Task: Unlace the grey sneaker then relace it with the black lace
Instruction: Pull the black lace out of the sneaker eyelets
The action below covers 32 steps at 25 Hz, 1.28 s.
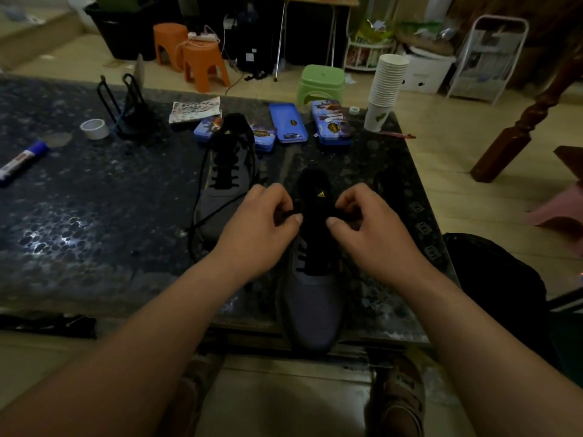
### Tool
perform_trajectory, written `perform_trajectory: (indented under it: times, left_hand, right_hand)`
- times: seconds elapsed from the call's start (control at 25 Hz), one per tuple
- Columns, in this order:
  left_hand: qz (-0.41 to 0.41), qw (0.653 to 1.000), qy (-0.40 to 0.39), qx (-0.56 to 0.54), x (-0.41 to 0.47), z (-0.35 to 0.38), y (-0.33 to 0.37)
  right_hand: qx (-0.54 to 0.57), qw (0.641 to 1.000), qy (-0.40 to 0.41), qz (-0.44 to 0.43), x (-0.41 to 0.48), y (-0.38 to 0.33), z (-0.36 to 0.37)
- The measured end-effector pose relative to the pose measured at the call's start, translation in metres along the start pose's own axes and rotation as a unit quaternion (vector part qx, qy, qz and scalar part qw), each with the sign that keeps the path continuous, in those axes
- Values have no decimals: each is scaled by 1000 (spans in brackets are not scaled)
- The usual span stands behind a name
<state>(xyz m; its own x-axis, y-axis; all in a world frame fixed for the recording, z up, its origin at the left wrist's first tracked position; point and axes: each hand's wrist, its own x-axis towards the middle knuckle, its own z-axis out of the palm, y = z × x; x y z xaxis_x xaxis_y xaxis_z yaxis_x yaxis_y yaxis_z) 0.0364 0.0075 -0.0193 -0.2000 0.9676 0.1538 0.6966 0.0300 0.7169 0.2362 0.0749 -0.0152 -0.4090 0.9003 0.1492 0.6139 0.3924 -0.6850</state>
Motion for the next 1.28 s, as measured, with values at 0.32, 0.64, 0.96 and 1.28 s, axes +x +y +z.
perform_trajectory:
  times: [0.32,0.64,0.96,1.28]
  left_hand:
    - [-91,977,18,-191,3,-3,7]
    - [-28,998,14,-45,-3,7,12]
    - [-12,998,-22,-51,-4,1,15]
    - [-152,963,-33,-221,-1,-16,4]
  right_hand:
    - [100,990,11,96,7,2,-7]
    - [15,999,-27,29,3,-10,-7]
    - [-81,996,-18,-15,-2,-14,-4]
    - [172,971,-40,163,-2,-11,-26]
